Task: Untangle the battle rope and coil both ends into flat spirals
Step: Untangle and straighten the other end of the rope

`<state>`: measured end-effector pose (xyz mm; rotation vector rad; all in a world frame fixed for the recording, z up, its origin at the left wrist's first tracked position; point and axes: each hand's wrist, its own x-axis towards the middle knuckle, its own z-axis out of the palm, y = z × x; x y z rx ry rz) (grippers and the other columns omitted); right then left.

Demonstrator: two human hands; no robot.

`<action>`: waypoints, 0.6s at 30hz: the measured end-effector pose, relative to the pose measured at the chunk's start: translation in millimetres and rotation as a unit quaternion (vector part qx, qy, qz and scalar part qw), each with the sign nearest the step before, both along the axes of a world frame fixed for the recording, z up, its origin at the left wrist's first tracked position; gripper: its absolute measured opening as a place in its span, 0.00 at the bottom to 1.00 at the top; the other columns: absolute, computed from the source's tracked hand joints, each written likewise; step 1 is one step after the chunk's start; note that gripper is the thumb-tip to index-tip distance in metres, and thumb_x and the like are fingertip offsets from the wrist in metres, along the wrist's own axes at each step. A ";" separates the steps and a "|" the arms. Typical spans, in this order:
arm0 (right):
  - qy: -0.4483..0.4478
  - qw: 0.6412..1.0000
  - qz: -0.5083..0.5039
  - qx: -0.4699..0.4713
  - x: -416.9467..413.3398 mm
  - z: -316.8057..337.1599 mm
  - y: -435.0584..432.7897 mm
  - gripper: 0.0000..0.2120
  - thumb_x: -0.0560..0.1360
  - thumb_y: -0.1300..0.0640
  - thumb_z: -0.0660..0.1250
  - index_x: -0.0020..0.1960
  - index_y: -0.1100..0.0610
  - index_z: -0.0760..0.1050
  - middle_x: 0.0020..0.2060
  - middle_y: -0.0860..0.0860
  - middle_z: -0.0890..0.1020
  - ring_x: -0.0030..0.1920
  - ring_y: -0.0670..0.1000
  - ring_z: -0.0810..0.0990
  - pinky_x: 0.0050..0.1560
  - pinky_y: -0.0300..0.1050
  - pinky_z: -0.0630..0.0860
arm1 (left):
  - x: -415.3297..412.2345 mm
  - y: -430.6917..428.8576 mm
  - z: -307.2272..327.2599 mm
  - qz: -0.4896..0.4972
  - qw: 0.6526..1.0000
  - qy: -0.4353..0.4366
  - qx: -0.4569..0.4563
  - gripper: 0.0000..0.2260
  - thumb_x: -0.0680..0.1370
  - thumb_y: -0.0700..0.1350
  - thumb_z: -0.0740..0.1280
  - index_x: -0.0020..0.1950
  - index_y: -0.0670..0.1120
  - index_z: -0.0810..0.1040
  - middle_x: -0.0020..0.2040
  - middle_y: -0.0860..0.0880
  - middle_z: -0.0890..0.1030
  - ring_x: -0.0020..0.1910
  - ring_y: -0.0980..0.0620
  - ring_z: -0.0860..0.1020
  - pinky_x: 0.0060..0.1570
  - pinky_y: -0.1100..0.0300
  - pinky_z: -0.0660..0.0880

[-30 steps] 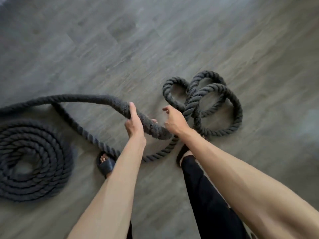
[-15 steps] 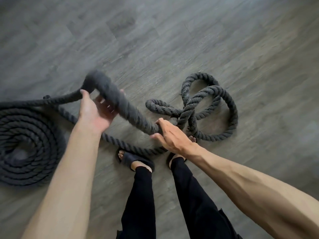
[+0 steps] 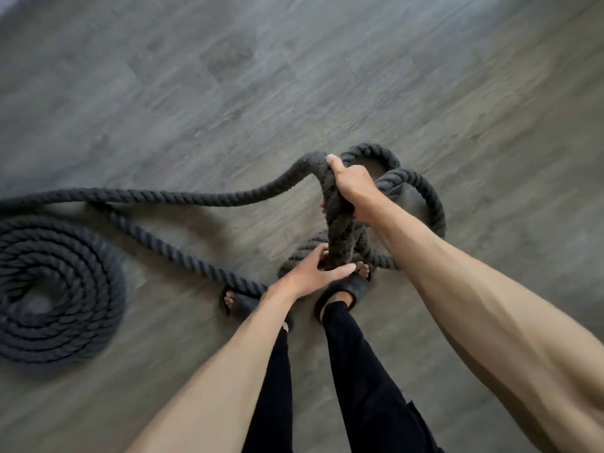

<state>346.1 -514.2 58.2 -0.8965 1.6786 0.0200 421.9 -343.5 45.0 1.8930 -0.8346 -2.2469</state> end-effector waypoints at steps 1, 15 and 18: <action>-0.014 1.000 -0.012 0.012 1.0 1.4 -0.5 0.34 0.79 0.36 0.60 0.63 0.68 0.76 0.63 0.65 0.79 0.60 0.63 0.80 0.64 0.60 0.76 | -5.0 6.7 0.2 -0.013 0.998 -0.041 -0.047 0.34 0.70 0.70 0.67 0.72 0.57 0.66 0.72 0.55 0.71 0.72 0.53 0.66 0.73 0.49 0.59; -0.065 0.987 0.143 -0.036 -44.2 2.4 103.2 0.30 0.84 0.39 0.46 0.53 0.56 0.81 0.52 0.55 0.82 0.56 0.49 0.77 0.61 0.48 0.69 | 47.8 -130.0 81.5 0.363 0.866 -0.296 -0.175 0.31 0.72 0.74 0.56 0.32 0.47 0.75 0.34 0.49 0.78 0.38 0.47 0.78 0.38 0.55 0.68; -0.092 0.993 0.069 0.017 -48.4 1.1 139.1 0.41 0.70 0.18 0.40 0.40 0.46 0.81 0.43 0.51 0.84 0.51 0.51 0.80 0.60 0.54 0.75 | 71.6 -154.5 97.8 0.411 0.870 -0.227 -0.151 0.31 0.66 0.76 0.61 0.37 0.47 0.76 0.39 0.48 0.82 0.40 0.47 0.83 0.46 0.48 0.79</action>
